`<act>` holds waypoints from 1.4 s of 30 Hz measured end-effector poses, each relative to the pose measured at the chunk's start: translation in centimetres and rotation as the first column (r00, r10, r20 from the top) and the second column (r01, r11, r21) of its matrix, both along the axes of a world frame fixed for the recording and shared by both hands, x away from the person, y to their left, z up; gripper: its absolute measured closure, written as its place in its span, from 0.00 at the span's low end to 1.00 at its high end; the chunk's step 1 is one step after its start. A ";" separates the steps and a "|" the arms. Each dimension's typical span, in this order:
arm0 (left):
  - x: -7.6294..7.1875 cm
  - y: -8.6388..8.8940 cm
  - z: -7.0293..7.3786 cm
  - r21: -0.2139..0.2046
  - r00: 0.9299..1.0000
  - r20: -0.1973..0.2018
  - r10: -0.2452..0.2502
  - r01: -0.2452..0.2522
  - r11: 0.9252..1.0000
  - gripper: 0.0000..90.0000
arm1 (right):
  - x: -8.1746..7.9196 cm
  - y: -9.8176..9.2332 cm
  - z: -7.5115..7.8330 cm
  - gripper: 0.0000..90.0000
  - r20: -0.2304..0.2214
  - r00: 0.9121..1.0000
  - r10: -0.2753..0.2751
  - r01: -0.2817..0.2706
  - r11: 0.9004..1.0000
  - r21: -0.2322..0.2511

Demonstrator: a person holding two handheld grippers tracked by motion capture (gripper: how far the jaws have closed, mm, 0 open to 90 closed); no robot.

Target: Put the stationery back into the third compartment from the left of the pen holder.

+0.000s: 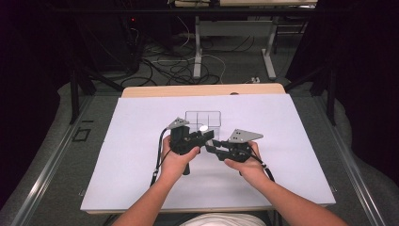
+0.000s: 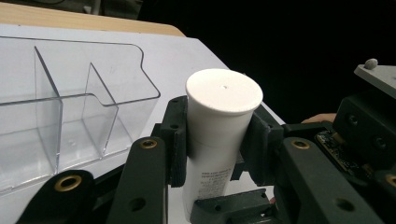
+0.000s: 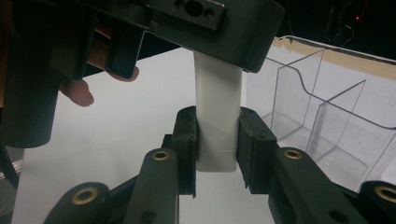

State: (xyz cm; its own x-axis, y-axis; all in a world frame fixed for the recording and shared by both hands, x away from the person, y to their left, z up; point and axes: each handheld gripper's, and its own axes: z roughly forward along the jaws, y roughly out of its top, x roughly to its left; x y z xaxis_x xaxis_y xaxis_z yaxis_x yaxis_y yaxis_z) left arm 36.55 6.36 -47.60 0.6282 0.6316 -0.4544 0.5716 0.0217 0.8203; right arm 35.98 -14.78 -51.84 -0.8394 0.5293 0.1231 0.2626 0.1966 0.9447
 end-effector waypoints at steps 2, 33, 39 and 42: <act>0.0 0.0 0.0 0.005 1.000 0.004 0.000 0.000 1.000 0.73 | 0.1 0.0 0.0 0.78 0.008 1.000 0.002 -0.002 1.000 0.002; 0.8 -0.5 1.8 0.087 0.998 0.062 0.008 -0.013 0.996 0.74 | 0.3 0.1 -0.6 0.48 -0.038 0.999 0.004 -0.004 1.000 -0.004; 1.2 -0.5 2.4 0.098 0.997 0.081 0.016 -0.024 0.995 0.74 | 0.6 -0.3 -0.6 0.36 -0.035 0.998 -0.060 0.059 0.998 -0.016; 1.5 -0.6 2.7 0.106 0.996 0.092 0.019 -0.029 0.994 0.74 | 0.8 -0.4 -0.6 0.31 -0.050 0.996 -0.075 0.074 0.997 -0.035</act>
